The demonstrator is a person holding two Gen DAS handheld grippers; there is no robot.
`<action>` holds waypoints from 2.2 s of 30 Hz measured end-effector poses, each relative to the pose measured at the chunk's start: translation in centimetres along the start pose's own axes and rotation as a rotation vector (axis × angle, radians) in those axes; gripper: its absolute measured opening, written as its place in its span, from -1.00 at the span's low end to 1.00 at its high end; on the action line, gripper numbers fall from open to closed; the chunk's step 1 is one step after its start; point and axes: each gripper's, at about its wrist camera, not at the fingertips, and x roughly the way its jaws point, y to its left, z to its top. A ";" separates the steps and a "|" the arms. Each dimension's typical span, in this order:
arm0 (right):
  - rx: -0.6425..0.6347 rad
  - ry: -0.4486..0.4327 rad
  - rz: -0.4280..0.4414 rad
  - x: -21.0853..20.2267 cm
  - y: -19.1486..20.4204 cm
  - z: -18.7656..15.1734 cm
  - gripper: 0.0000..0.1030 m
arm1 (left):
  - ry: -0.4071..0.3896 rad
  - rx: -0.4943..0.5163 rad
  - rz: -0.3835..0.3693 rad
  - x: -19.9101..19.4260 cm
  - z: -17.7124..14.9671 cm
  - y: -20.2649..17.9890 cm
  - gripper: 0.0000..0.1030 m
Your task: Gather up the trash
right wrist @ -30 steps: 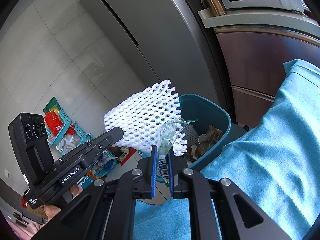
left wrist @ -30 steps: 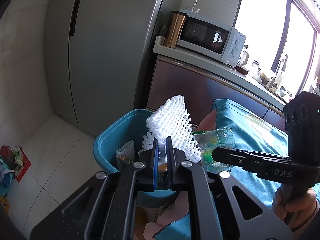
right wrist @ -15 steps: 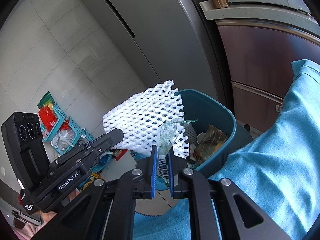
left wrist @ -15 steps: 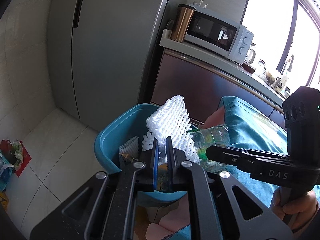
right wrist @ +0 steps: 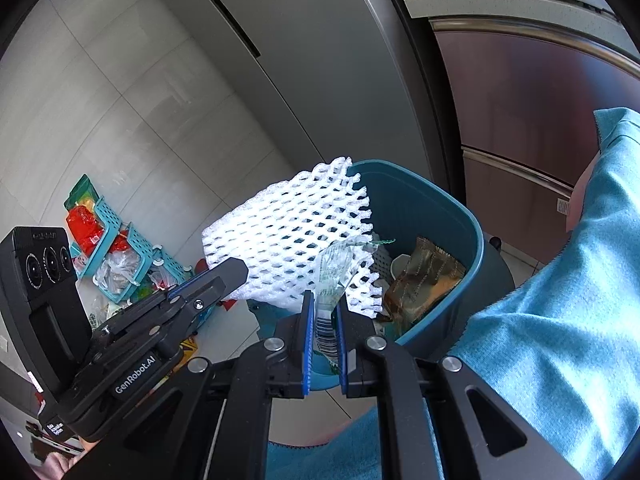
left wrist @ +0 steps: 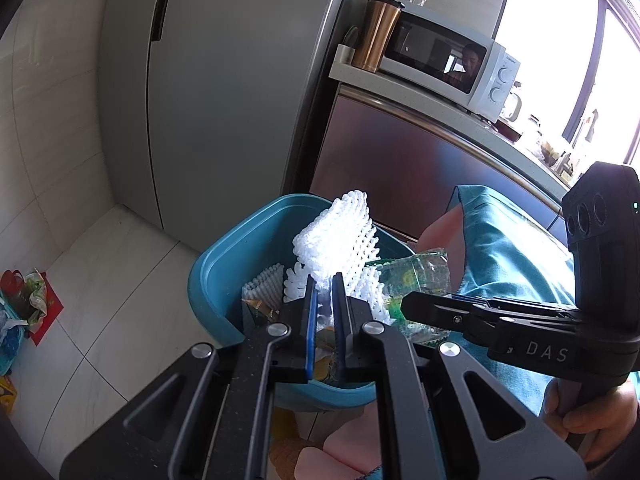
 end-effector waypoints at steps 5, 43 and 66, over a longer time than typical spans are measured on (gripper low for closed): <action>-0.001 0.018 -0.017 0.6 0.2 0.2 -0.83 | 0.007 -0.004 0.005 0.5 -0.2 0.1 -0.85; 0.009 -0.021 -0.066 -0.3 -0.2 -0.6 -0.22 | 0.031 -0.009 0.036 1.0 -1.6 0.8 -0.05; -0.071 -0.525 -0.454 -20.2 -0.2 -14.8 0.87 | -0.265 0.145 -0.113 -11.9 -6.3 -10.2 0.89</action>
